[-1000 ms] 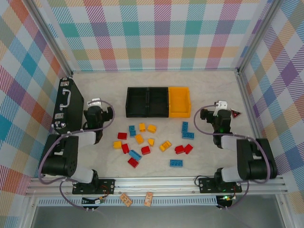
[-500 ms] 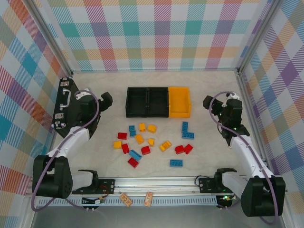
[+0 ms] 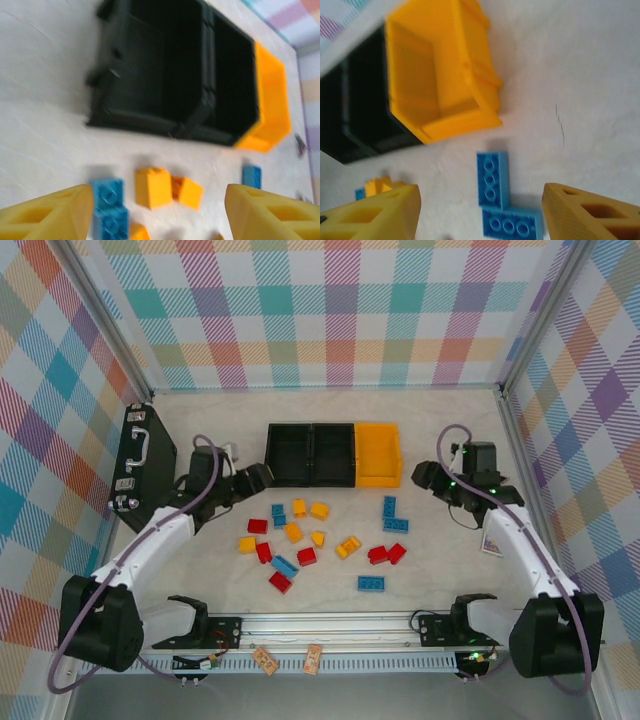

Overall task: Sort the legos into containers by color
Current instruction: Pick up the lego from the center of the table.

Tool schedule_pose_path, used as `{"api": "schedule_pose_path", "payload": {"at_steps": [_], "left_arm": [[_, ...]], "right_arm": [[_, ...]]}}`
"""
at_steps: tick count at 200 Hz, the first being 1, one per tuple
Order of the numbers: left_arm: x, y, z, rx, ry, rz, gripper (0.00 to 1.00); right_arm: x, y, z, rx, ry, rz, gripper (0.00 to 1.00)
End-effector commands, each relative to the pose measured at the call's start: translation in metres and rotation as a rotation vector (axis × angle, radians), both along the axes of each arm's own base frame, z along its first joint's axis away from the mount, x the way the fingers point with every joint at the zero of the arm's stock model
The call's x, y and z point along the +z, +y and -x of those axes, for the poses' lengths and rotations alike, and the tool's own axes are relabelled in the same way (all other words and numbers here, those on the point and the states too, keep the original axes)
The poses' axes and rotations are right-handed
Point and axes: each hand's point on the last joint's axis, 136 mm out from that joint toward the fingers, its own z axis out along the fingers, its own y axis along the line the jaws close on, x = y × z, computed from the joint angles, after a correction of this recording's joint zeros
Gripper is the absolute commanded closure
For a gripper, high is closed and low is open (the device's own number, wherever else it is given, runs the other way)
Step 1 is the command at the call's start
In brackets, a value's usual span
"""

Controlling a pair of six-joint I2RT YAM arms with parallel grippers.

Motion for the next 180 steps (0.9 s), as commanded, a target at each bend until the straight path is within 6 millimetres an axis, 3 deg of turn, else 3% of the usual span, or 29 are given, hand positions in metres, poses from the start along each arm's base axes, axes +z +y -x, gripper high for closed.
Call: {"api": "schedule_pose_path", "payload": {"at_steps": [1, 40, 123, 180], "left_arm": [[-0.009, -0.02, 0.031, -0.058, 0.041, -0.015, 0.31], [-0.029, -0.042, 0.054, -0.105, 0.062, -0.062, 0.31], [-0.038, -0.047, 0.058, -0.107, 0.08, -0.085, 0.31], [-0.043, -0.047, 0.059, -0.104, 0.093, -0.09, 0.31]], "right_arm": [[-0.025, 0.009, 0.015, 0.038, 0.121, 0.081, 0.34], [-0.06, 0.028, 0.008, 0.056, 0.221, 0.169, 0.32], [-0.1, 0.064, -0.02, 0.102, 0.317, 0.293, 0.34], [-0.116, 0.072, -0.019, 0.124, 0.351, 0.359, 0.52]]}}
